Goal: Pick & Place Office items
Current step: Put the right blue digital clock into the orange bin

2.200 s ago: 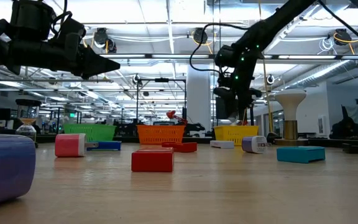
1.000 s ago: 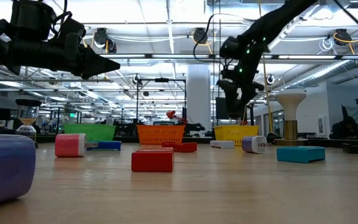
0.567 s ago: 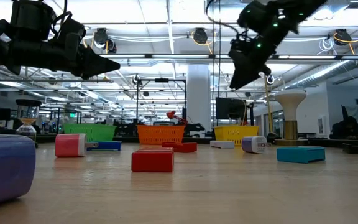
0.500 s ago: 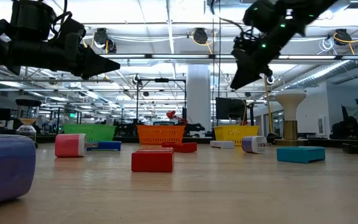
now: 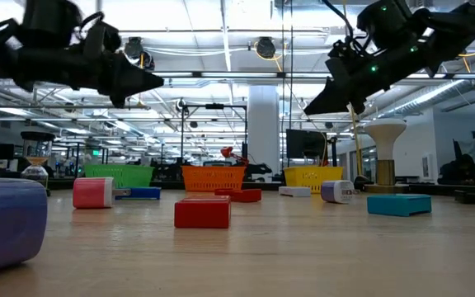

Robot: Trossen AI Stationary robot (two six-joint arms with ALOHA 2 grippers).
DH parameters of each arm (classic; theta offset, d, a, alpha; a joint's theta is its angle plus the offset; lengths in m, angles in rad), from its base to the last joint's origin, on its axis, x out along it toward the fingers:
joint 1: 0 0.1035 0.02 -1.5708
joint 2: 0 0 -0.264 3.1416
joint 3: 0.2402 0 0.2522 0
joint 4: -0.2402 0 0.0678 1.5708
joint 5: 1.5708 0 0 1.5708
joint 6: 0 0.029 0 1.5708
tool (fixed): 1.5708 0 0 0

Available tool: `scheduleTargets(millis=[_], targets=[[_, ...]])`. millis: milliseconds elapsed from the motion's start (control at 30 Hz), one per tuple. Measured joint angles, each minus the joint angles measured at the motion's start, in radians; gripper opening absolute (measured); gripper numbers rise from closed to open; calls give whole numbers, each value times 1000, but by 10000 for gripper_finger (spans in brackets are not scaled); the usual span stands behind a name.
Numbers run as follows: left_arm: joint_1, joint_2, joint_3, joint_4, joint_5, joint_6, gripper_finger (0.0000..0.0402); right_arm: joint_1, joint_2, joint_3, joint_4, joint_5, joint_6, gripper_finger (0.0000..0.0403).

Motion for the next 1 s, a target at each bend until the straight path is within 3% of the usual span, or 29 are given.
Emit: scheduleTargets(millis=[100, 200, 400, 600, 867, 1000], targets=[[-99, 50, 116, -306, -170, 44, 10, 0, 0, -1, 13, -1, -13, 1], [-179, 131, 212, -470, -306, 26, 10, 0, 1, -1, 15, -1, -28, 4], [-224, 329, 387, -743, -273, -89, 31, 0, 1, -1, 14, -2, -35, 1], [-227, 473, 514, -893, -261, -131, 109, 0, 1, -1, 4, -2, -35, 1], [-227, 499, 565, -973, -211, -132, 232, 0, 1, -1, -5, -2, -42, 1], [-227, 500, 560, -1009, -213, -139, 275, 0, 1, 0, -11, -2, -32, 2]])
